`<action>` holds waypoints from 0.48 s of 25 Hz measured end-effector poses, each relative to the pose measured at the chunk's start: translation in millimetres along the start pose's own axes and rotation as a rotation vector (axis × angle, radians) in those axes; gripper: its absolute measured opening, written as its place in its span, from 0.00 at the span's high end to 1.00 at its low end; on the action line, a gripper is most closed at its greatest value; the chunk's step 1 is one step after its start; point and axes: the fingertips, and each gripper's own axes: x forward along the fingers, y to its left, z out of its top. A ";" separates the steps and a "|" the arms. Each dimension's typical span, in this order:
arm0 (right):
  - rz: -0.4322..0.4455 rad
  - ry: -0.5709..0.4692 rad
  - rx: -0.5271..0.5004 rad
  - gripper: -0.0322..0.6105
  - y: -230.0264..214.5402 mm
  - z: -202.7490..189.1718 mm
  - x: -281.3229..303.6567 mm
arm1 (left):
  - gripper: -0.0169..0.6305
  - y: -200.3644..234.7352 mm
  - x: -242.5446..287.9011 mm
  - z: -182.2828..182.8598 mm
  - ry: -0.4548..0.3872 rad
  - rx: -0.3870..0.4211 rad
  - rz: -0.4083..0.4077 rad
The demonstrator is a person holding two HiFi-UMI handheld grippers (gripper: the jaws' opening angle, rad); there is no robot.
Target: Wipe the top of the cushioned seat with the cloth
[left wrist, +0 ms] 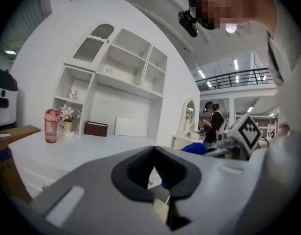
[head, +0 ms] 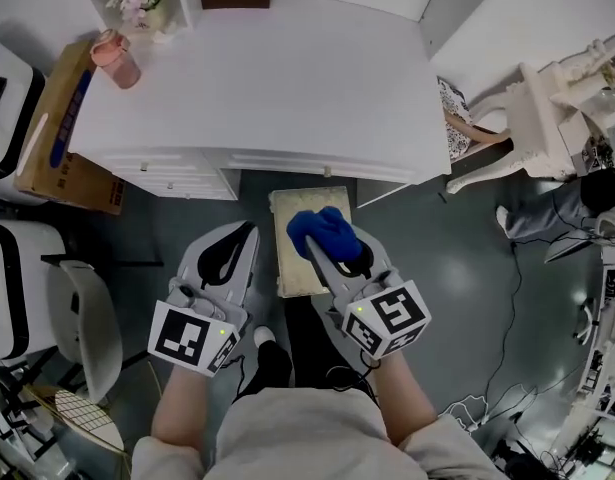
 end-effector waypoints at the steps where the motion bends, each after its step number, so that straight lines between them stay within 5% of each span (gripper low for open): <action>1: 0.000 0.010 0.008 0.73 -6.3 -4.7 6.1 | 0.98 3.9 5.2 -5.1 0.010 -0.003 0.006; 12: -0.009 0.124 0.043 0.73 -48.8 -68.4 56.6 | 0.98 25.2 39.7 -62.7 0.083 -0.028 0.014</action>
